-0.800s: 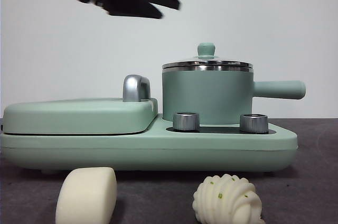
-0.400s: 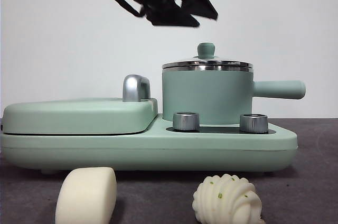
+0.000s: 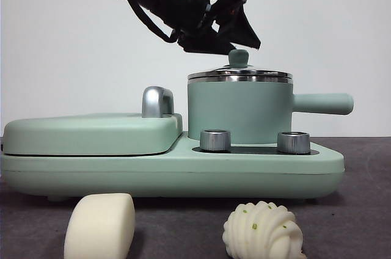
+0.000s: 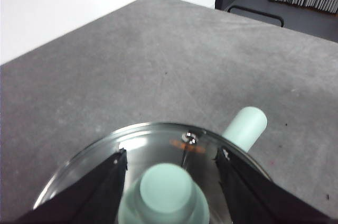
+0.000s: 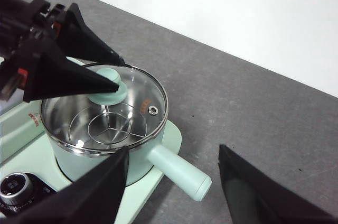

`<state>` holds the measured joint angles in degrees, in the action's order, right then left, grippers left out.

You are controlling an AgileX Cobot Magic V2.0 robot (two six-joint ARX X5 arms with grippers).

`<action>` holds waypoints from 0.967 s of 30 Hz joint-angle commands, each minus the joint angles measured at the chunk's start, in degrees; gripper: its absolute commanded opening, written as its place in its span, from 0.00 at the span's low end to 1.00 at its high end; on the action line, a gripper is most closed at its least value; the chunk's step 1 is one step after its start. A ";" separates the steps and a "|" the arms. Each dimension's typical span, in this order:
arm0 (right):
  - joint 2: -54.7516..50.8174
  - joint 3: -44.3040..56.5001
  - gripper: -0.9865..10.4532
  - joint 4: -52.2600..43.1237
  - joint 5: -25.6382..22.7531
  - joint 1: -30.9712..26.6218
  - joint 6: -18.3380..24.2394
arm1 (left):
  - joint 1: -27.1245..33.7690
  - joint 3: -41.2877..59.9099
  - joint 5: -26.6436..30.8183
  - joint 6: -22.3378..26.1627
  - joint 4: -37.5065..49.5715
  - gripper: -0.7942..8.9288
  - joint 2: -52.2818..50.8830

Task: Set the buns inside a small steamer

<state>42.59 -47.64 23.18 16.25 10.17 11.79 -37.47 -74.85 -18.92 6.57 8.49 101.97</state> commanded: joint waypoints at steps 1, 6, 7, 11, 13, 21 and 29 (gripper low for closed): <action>0.39 -1.07 0.32 -0.39 -0.17 0.20 -0.70 | -0.46 -1.31 1.49 0.11 -1.31 0.37 1.36; 0.39 -1.07 0.32 -0.42 -0.17 0.20 -0.70 | -0.35 -1.31 1.51 0.24 -2.86 0.37 1.36; 0.39 -1.07 0.32 -0.42 -0.17 0.20 -0.70 | -0.35 -1.31 1.51 0.24 -2.86 0.37 1.36; 0.39 -1.07 0.32 -0.42 -0.17 0.20 -0.70 | -0.37 -1.31 1.51 0.26 -2.86 0.31 1.36; 0.39 -1.07 0.32 -0.39 -0.17 0.20 -0.70 | -0.37 -1.31 1.51 0.26 -2.84 0.19 1.36; 0.39 -1.07 0.32 -0.39 -0.17 0.20 -0.70 | -0.37 -1.55 1.51 0.24 -2.54 0.09 0.87; 0.39 -1.07 0.32 -0.37 -0.17 0.20 -0.70 | -0.24 -4.46 5.66 0.22 -8.02 0.09 -5.57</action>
<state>42.59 -47.64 23.18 16.27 10.17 11.73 -37.56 -76.14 -14.70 6.55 -0.21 98.85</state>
